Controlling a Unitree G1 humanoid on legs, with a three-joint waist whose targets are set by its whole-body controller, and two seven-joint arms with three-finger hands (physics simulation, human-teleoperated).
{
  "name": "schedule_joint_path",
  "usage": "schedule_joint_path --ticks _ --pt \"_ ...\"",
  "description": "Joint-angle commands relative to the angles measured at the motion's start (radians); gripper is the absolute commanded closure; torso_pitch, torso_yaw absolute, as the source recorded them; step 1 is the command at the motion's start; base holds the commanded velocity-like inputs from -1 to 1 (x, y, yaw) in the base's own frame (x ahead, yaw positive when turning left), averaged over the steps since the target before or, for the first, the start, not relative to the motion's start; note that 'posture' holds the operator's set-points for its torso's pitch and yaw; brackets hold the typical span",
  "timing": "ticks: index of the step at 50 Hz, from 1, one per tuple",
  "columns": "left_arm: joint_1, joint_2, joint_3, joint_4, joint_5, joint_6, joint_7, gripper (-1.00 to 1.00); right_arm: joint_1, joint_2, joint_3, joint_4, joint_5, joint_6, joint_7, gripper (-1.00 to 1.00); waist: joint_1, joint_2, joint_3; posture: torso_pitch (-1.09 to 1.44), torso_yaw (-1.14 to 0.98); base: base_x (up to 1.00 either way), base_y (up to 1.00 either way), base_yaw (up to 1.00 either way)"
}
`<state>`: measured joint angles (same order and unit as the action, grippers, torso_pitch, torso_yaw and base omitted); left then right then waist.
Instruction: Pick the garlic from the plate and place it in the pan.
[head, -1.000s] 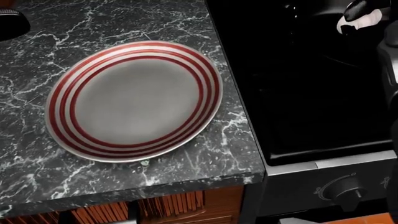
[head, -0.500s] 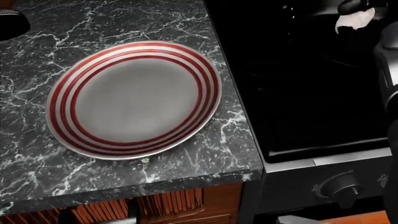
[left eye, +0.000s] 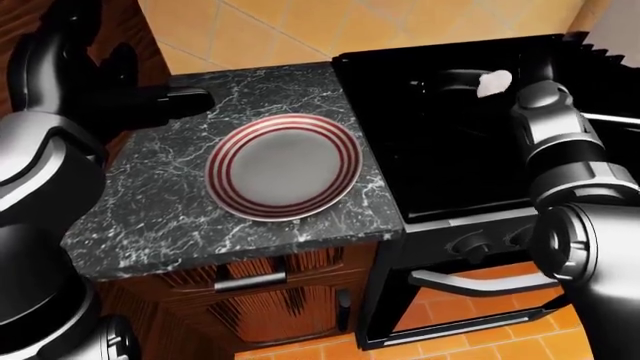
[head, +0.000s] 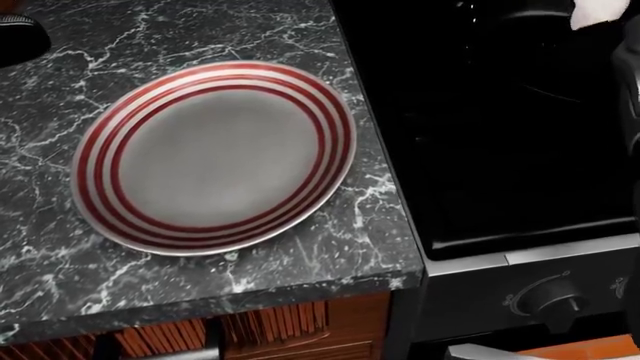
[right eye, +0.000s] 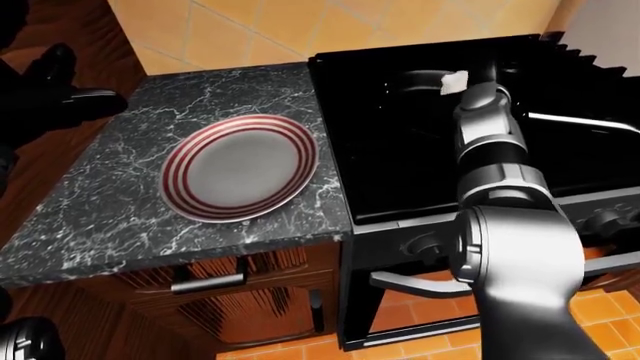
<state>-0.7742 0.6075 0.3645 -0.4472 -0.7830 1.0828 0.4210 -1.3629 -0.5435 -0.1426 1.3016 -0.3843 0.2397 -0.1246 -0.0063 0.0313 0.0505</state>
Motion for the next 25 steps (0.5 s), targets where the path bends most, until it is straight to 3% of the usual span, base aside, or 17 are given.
schedule_joint_path --ticks 1,4,14,25 --pt "-0.025 0.015 0.015 -0.017 0.006 -0.032 -0.003 -1.00 -0.066 -0.013 0.004 -0.050 -0.010 -0.018 0.002 -0.76 0.001 -0.004 -0.031 0.00 0.00 0.00 0.00 0.00" --pt "-0.025 0.018 0.019 -0.017 0.005 -0.032 -0.005 -1.00 -0.091 -0.013 0.009 -0.055 -0.017 -0.009 0.017 -1.00 0.000 -0.002 -0.030 0.00 0.00 0.00 0.00 0.00" --pt "-0.033 0.021 0.018 -0.021 -0.006 -0.024 0.005 -1.00 -0.180 -0.023 0.009 -0.072 -0.031 0.044 0.065 -1.00 -0.002 -0.002 -0.026 0.00 0.00 0.00 0.00 0.00" --pt "-0.055 0.009 -0.004 -0.009 0.018 -0.029 -0.003 -1.00 -0.298 -0.014 -0.011 -0.121 0.046 0.152 0.122 -1.00 -0.002 0.000 -0.021 0.00 0.00 0.00 0.00 0.00"
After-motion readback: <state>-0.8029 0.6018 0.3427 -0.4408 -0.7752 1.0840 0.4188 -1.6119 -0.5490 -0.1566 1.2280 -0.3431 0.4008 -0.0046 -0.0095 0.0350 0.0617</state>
